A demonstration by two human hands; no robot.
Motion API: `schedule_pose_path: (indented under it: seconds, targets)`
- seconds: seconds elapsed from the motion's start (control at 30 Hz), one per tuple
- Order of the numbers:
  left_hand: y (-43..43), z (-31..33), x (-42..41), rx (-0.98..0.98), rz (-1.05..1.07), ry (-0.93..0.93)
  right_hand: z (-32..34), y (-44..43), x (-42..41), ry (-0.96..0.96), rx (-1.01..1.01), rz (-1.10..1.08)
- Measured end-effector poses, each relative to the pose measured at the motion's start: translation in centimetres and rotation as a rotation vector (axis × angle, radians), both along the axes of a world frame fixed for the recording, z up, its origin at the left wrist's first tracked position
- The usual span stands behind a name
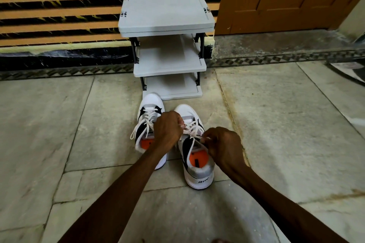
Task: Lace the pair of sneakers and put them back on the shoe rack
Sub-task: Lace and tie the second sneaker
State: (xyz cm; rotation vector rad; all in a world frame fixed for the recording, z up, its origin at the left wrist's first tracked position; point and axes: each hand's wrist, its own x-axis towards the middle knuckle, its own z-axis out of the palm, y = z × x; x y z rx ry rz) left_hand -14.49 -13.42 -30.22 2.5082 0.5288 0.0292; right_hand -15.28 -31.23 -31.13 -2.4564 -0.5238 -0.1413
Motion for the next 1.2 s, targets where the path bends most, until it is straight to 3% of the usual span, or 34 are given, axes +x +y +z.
schedule_pose_path:
  seconds: [0.1,0.17,0.27,0.4,0.5,0.73,0.83,0.97,1.07,1.2]
  targets:
    - [-0.7,-0.2,-0.2,0.178,-0.065,-0.014,-0.8,-1.2,-1.1,0.085,-0.045,-0.022]
    - [-1.0,-0.5,-0.4,0.194,-0.083,-0.021,-0.6,-1.6,-1.0,0.131,-0.017,-0.041]
    - [-0.1,-0.8,-0.5,0.028,-0.036,-0.030,0.5,-1.7,0.0,0.314,0.145,-0.076]
    - [1.3,-0.2,-0.3,-0.276,-0.032,-0.062,2.5,-1.9,0.8,0.755,0.625,-0.080]
    - [1.6,0.8,0.0,-0.447,-0.046,-0.070,3.5,-1.5,1.4,0.900,0.732,0.021]
    - [1.4,1.1,0.6,-0.415,-0.089,-0.048,3.3,0.7,2.8,0.810,0.621,-0.027]
    - [1.2,0.8,0.8,-0.308,-0.105,-0.049,3.4,1.0,3.1,0.757,0.532,-0.027]
    - [1.4,0.5,0.7,-0.273,-0.105,-0.083,3.6,1.3,2.8,0.812,0.547,0.039]
    - [1.5,0.2,0.6,-0.380,-0.069,-0.100,3.5,1.4,2.9,0.831,0.573,0.040]
    - [1.2,0.8,0.5,-0.730,-0.019,-0.046,2.8,1.3,3.2,0.853,0.594,0.032]
